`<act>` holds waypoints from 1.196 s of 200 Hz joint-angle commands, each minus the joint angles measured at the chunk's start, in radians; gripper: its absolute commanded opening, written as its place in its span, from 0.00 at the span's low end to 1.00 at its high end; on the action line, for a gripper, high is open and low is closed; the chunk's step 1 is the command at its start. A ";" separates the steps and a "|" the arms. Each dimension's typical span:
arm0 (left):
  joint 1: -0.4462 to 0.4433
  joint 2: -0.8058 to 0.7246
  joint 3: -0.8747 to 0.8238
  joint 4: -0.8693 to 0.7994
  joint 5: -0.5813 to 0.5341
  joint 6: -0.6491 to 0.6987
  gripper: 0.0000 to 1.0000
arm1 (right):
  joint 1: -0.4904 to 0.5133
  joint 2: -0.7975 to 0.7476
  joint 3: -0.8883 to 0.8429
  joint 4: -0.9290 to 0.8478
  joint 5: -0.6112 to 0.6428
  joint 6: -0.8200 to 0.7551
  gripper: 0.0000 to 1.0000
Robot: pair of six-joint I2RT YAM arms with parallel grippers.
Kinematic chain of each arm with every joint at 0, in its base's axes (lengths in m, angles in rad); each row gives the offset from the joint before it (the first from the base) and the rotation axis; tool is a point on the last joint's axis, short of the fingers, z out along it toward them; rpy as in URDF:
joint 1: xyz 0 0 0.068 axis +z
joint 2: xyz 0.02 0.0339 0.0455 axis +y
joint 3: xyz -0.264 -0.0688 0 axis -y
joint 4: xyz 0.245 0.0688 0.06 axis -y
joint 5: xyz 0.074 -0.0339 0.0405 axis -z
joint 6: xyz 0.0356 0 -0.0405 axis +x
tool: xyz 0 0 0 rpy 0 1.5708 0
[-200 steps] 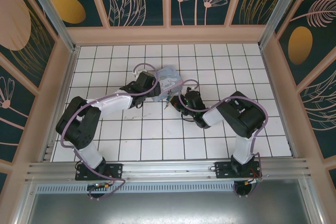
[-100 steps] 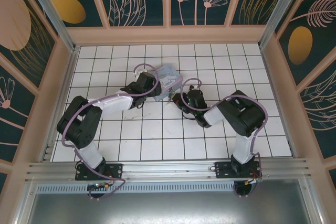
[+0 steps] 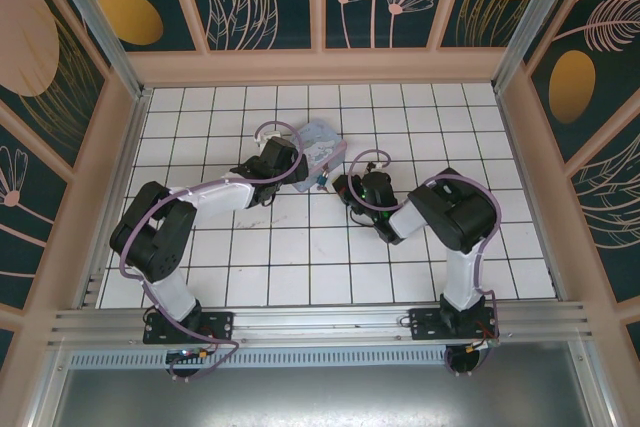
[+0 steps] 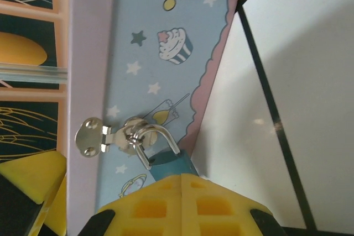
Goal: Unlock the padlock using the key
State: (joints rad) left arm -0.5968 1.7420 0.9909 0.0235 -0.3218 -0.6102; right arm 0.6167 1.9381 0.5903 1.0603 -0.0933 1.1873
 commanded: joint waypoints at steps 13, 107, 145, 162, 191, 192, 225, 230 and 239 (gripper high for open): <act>-0.001 0.054 -0.048 -0.136 -0.002 0.012 0.99 | -0.005 0.021 0.014 0.071 0.017 0.015 0.00; -0.001 0.057 -0.045 -0.134 0.005 0.015 0.98 | -0.020 -0.017 -0.024 0.034 -0.126 -0.208 0.42; -0.003 0.057 -0.044 -0.135 0.006 0.014 0.99 | -0.027 0.008 0.039 -0.041 -0.181 -0.274 0.42; -0.002 0.054 -0.044 -0.135 0.006 0.013 0.99 | -0.027 0.022 0.075 -0.090 -0.189 -0.302 0.42; -0.001 0.054 -0.043 -0.140 0.005 0.013 0.99 | -0.027 0.044 0.122 -0.154 -0.198 -0.340 0.42; -0.001 0.054 -0.043 -0.139 0.005 0.013 0.99 | -0.027 0.045 0.123 -0.155 -0.199 -0.340 0.42; -0.002 0.055 -0.042 -0.137 0.006 0.013 0.98 | -0.022 0.067 0.135 -0.161 -0.209 -0.343 0.42; -0.002 0.056 -0.042 -0.137 0.007 0.013 0.99 | -0.021 0.070 0.136 -0.159 -0.208 -0.341 0.41; -0.002 0.057 -0.042 -0.136 0.006 0.013 0.99 | -0.019 0.073 0.134 -0.154 -0.206 -0.338 0.41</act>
State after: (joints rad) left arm -0.5968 1.7424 0.9890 0.0261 -0.3195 -0.6140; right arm 0.5961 1.9717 0.7094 0.9363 -0.2821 0.8707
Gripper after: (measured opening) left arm 0.985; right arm 0.413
